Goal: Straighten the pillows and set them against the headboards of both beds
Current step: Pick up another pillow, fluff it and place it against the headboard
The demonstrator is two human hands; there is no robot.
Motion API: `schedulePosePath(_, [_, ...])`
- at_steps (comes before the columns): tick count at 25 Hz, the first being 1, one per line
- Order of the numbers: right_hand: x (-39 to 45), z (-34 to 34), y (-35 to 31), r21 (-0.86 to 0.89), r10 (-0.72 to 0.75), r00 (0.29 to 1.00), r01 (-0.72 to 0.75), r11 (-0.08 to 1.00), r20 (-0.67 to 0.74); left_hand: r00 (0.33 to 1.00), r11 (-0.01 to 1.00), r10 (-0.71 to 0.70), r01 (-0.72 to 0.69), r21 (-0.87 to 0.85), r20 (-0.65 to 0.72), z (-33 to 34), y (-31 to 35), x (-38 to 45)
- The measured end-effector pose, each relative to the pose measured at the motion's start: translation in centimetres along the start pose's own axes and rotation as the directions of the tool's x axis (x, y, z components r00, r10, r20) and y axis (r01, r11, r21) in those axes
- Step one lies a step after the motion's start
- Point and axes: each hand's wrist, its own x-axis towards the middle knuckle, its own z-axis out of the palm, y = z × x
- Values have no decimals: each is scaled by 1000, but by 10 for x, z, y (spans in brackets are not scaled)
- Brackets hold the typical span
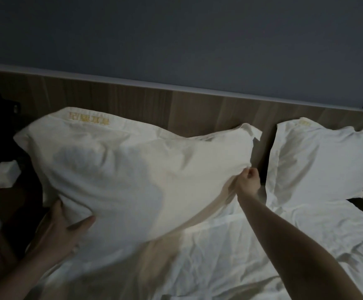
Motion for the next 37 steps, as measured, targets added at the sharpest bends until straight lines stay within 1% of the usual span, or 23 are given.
schedulePosePath(1, [3, -1, -1, 26, -11, 1000, 11, 1000, -20, 1000, 1000, 11, -11, 12, -2, 3, 1, -2])
schedulePosePath(2, [6, -2, -3, -18, -9, 1000, 9, 1000, 8, 1000, 999, 23, -22, 40, -16, 5, 2, -3])
schedulePosePath(4, [10, 1, 5, -145, 69, 989, -50, 988, 128, 999, 995, 46, -44, 94, -11, 7, 6, -3])
schedulePosePath(6, [6, 2, 11, -214, 127, 969, -80, 974, 213, 999, 990, 42, -40, 134, -14, 5, 14, -8])
schedulePosePath(7, [1, 3, 13, -215, 126, 965, -76, 974, 231, 996, 984, 82, -74, 163, -45, 5, 20, -13])
schedulePosePath(8, [-8, 6, 17, -204, 100, 964, -49, 978, 245, 984, 966, 162, -142, 215, -76, 5, 22, -18])
schedulePosePath(9, [-19, 9, 27, -206, 76, 962, -21, 978, 262, 959, 925, 275, -244, 291, -71, 5, 23, -23])
schedulePosePath(10, [-34, 12, 40, -216, 39, 955, 26, 976, 293, 924, 863, 380, -343, 372, -29, 6, 23, -27])
schedulePosePath(11, [-54, 13, 58, -247, 19, 944, 67, 967, 329, 892, 804, 451, -422, 420, 33, 8, 20, -31])
schedulePosePath(12, [-80, 12, 78, -265, -3, 923, 113, 958, 384, 871, 767, 483, -470, 436, 89, 9, 15, -37])
schedulePosePath(13, [-110, 7, 91, -272, -33, 896, 169, 948, 443, 859, 753, 494, -500, 427, 135, 12, 8, -42])
schedulePosePath(15, [-176, -7, 115, -241, -43, 840, 204, 949, 541, 835, 730, 507, -547, 409, 212, 16, -10, -54])
schedulePosePath(17, [-241, -19, 139, -228, -68, 762, 276, 934, 644, 794, 690, 528, -608, 394, 300, 18, -31, -63])
schedulePosePath(18, [-270, -22, 153, -267, -74, 719, 348, 899, 691, 766, 667, 543, -643, 377, 345, 17, -42, -66])
schedulePosePath(19, [-293, -23, 169, -355, -53, 702, 422, 834, 710, 732, 643, 558, -679, 355, 389, 17, -53, -68])
schedulePosePath(20, [-314, -23, 181, -424, -55, 711, 478, 770, 701, 698, 619, 565, -711, 333, 440, 18, -64, -68])
schedulePosePath(22, [-339, -19, 191, -500, -121, 754, 537, 679, 646, 633, 586, 538, -755, 293, 557, 21, -92, -65])
schedulePosePath(25, [-345, -11, 187, -565, -151, 769, 573, 594, 621, 525, 508, 481, -820, 265, 702, 26, -128, -59])
schedulePosePath(27, [-342, -7, 184, -587, -144, 783, 561, 584, 605, 472, 484, 453, -843, 236, 756, 33, -143, -54])
schedulePosePath(32, [-338, -1, 182, -641, -71, 787, 548, 537, 613, 425, 549, 413, -822, 153, 805, 46, -151, -54])
schedulePosePath(34, [-337, -1, 180, -659, -68, 799, 537, 526, 597, 433, 602, 374, -786, 140, 820, 44, -143, -54])
schedulePosePath(35, [-337, -2, 178, -670, -70, 802, 540, 509, 594, 435, 611, 377, -781, 133, 818, 44, -139, -53])
schedulePosePath(37, [-336, -1, 168, -695, -5, 788, 546, 468, 615, 427, 603, 358, -785, 144, 831, 40, -139, -50])
